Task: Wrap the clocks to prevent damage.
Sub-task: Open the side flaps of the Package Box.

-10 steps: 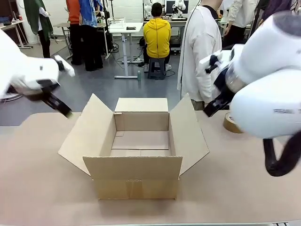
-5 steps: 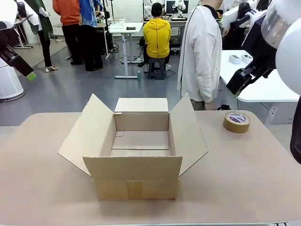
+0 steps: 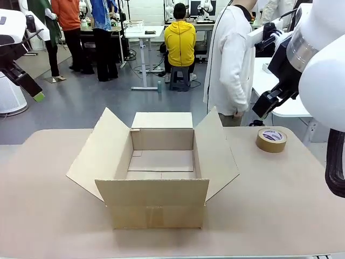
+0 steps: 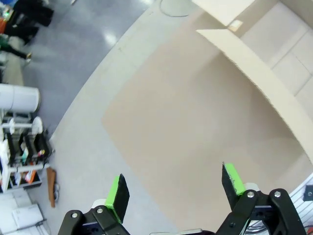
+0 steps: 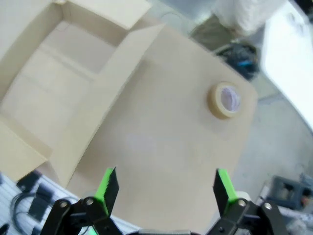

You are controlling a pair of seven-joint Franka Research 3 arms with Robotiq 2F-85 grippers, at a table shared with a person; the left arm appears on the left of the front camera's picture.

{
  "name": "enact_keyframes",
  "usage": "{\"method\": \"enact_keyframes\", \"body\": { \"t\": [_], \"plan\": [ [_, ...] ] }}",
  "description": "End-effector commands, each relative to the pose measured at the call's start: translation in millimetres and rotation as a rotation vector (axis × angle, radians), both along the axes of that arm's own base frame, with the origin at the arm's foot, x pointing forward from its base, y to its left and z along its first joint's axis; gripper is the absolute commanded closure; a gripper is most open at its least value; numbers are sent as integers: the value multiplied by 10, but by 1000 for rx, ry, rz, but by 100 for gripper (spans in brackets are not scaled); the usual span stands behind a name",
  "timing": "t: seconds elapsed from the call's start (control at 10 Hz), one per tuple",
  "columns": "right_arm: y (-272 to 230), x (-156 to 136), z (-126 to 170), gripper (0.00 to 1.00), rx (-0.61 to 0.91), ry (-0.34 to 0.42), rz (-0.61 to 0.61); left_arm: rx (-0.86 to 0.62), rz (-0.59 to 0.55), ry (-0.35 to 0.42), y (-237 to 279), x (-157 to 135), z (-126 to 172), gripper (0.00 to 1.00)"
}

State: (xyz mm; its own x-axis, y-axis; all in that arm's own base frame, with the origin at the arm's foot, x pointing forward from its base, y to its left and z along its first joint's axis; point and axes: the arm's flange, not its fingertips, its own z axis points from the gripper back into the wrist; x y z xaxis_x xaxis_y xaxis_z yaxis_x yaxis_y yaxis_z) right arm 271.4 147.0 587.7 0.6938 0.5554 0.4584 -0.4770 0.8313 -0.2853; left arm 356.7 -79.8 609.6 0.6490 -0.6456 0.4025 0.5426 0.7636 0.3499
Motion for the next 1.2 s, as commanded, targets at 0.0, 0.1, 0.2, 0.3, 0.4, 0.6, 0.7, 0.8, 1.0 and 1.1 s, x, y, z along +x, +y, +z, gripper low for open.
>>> {"method": "enact_keyframes", "body": {
  "t": [0.0, 0.1, 0.2, 0.3, 0.4, 0.6, 0.7, 0.8, 1.0, 1.1],
  "plan": [
    [-517, 190, 202, 0, 273, 248, 440, -358, -356, 169, 386, 291, 86, 0],
    [-776, 277, 267, 0, 367, 245, 557, -448, -424, 165, 545, 359, 110, 0],
    [-1021, 349, 290, 0, 467, 249, 678, -517, -442, 160, 670, 400, 84, 0],
    [-1241, 439, 252, 0, 525, 227, 745, -573, -480, 131, 776, 409, 15, 0],
    [-1402, 506, 165, 0, 557, 159, 766, -647, -512, 105, 895, 449, -103, 0],
    [-1607, 423, 50, 0, 622, 96, 811, -716, -514, 51, 1174, 506, -273, 0],
    [-1713, 339, 41, 0, 636, 116, 814, -745, -486, 29, 1322, 417, -345, 0],
    [-1797, 260, 58, 0, 645, 102, 820, -769, -467, 26, 1487, 408, -305, 0],
    [-1889, 74, 126, 0, 648, 58, 844, -786, -477, -6, 1741, 313, -31, 0],
    [-1928, 6, 141, 0, 652, 38, 852, -812, -491, -25, 1831, 225, 50, 0]
  ]
}}
